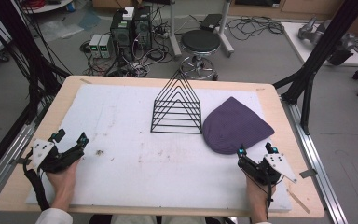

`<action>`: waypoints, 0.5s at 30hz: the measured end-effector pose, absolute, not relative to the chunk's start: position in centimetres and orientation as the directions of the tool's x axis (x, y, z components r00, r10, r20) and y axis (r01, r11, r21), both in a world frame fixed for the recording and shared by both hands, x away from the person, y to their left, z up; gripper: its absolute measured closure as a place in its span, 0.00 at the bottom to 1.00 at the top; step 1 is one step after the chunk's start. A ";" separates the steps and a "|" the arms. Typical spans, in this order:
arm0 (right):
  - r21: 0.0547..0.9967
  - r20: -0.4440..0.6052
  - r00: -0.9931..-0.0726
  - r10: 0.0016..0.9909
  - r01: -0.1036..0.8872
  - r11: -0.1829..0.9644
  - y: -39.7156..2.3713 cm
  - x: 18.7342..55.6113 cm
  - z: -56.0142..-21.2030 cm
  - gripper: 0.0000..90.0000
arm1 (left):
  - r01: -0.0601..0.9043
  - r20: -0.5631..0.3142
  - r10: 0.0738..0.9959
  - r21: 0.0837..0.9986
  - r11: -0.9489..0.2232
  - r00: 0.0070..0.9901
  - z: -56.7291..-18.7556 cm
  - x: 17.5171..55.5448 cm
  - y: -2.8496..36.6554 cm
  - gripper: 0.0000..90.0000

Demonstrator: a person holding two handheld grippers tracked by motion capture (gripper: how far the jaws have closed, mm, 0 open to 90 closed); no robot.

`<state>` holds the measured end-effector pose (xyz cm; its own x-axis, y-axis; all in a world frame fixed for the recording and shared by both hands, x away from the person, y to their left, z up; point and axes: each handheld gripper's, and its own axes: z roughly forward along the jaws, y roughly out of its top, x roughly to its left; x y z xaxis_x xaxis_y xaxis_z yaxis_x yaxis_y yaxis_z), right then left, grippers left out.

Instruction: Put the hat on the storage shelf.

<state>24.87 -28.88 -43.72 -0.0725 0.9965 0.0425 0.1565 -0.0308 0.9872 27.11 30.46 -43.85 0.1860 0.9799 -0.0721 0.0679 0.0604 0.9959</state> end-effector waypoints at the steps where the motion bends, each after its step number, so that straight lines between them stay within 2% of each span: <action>1: 0.987 0.041 -0.072 0.997 0.155 -0.030 -28.9 24.9 -43.7 0.11 | 0.068 -0.072 0.980 0.996 0.060 0.186 -43.9 27.1 30.4 0.23; 15: 0.985 0.098 -0.011 0.995 0.147 -0.096 -29.8 24.5 -43.7 0.11 | 0.062 -0.085 0.980 0.995 0.075 0.180 -43.9 27.0 30.7 0.23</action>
<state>24.52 -29.82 -43.75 -0.0108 0.9951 0.0984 0.1467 -0.0957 0.9845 27.02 30.70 -43.86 0.1801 0.9799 -0.0854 0.0622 0.0753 0.9952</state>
